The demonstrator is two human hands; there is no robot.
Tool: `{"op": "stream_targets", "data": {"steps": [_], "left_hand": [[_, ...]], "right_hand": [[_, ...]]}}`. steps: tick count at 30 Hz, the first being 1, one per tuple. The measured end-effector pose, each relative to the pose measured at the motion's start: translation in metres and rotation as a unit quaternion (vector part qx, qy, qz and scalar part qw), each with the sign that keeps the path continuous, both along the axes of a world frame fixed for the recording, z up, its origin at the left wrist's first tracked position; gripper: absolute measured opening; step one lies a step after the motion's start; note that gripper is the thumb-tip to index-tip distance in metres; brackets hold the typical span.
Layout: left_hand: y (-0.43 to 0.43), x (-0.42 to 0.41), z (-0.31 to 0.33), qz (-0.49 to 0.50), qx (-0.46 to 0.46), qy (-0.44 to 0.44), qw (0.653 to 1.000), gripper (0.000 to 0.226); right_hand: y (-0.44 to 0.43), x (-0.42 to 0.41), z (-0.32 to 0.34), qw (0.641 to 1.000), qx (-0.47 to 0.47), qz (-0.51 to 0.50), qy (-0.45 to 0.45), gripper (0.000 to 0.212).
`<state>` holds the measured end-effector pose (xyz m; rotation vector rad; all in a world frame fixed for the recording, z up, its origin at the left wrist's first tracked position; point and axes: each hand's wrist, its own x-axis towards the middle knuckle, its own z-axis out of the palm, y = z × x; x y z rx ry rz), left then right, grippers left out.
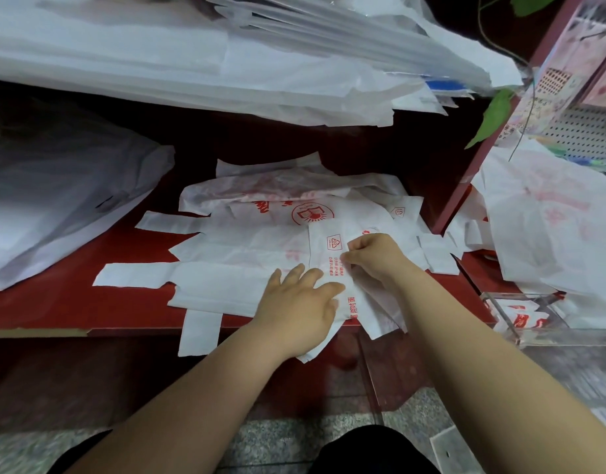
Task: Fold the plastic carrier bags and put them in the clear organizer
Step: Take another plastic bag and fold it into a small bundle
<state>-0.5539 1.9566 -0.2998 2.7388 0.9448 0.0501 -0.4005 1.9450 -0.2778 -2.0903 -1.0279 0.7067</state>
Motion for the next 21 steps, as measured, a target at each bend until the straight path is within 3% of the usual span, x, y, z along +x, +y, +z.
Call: {"op": "stream_targets", "data": {"steps": [5,14,18,21], "left_hand": [[-0.006,0.019,-0.004,0.076,0.027,-0.019,0.997,0.052],[0.001,0.019,-0.011,0.075,0.069,-0.032,0.994,0.053],[0.004,0.007,-0.017,0.071,0.183,-0.229,0.953,0.044],[0.004,-0.013,-0.03,0.07,0.222,-0.263,0.936,0.031]], "right_hand": [[0.0,0.003,-0.006,1.0,0.008,0.004,-0.004,0.03],[-0.006,0.003,-0.007,0.994,0.099,0.008,0.036,0.03],[-0.013,0.001,-0.007,0.99,0.132,0.034,0.019,0.031],[-0.018,0.001,-0.008,0.989,0.126,0.063,-0.035,0.035]]}}
